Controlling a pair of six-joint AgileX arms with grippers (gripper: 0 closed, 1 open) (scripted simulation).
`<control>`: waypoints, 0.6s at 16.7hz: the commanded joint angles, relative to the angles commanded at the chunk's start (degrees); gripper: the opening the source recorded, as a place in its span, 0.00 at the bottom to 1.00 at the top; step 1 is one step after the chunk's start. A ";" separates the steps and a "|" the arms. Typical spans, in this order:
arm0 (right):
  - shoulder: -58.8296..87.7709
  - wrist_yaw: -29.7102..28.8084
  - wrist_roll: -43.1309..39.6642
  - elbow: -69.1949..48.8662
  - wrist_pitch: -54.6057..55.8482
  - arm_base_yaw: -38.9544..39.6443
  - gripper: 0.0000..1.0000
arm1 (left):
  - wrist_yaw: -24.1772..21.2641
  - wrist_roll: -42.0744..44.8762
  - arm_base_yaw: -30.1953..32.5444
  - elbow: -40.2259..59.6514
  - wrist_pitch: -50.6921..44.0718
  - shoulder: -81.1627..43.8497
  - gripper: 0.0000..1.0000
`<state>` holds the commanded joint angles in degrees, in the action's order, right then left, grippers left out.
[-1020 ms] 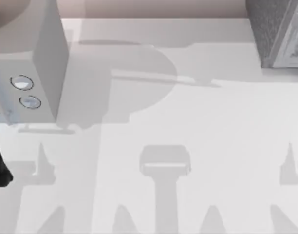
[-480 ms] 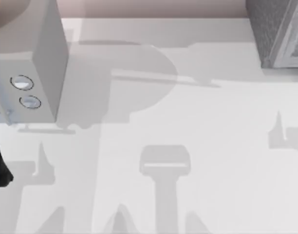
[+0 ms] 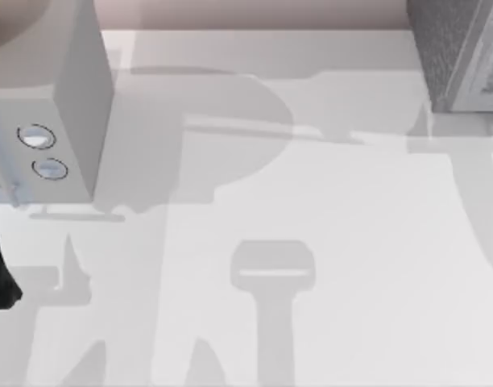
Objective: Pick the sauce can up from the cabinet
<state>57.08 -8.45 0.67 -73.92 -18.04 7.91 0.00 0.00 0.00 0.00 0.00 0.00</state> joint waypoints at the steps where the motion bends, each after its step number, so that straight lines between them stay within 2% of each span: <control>1: 3.46 -0.50 0.03 -4.69 -1.12 0.49 1.00 | 0.00 0.00 0.00 0.00 0.00 0.00 1.00; 6: 16.09 -2.37 0.19 -22.03 -5.05 2.26 1.00 | 0.00 0.00 0.00 0.00 0.00 0.00 1.00; 10: 18.96 -2.82 0.23 -25.88 -5.88 2.66 1.00 | 0.00 0.00 0.00 0.00 0.00 0.00 1.00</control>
<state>76.05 -11.27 0.90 -99.80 -23.92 10.58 0.00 0.00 0.00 0.00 0.00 0.00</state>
